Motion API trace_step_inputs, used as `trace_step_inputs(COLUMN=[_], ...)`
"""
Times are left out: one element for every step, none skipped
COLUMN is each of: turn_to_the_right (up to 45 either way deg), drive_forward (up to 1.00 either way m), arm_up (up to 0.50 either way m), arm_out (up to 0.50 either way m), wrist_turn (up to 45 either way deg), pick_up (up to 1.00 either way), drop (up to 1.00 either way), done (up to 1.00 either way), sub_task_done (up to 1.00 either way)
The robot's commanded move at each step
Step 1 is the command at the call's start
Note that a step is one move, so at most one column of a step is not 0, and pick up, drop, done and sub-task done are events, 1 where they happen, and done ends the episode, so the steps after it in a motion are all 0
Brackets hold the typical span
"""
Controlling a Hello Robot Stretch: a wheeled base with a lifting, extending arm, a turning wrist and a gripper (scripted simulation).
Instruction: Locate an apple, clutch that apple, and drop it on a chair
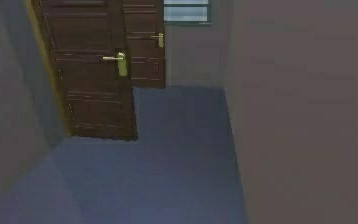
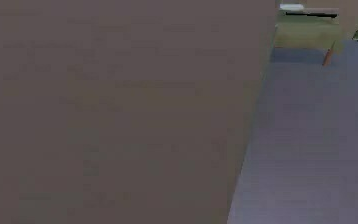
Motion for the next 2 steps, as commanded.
trace_step_inputs(turn_to_the_right=[0.0,3.0], drive_forward=[1.00,0.00], arm_up=[0.00,0.00], arm_out=[0.00,0.00], wrist_turn=[0.0,0.0], pick_up=[0.00,0.00], drop=[0.00,0.00], done=[0.00,0.00], sub_task_done=[0.00,0.00])
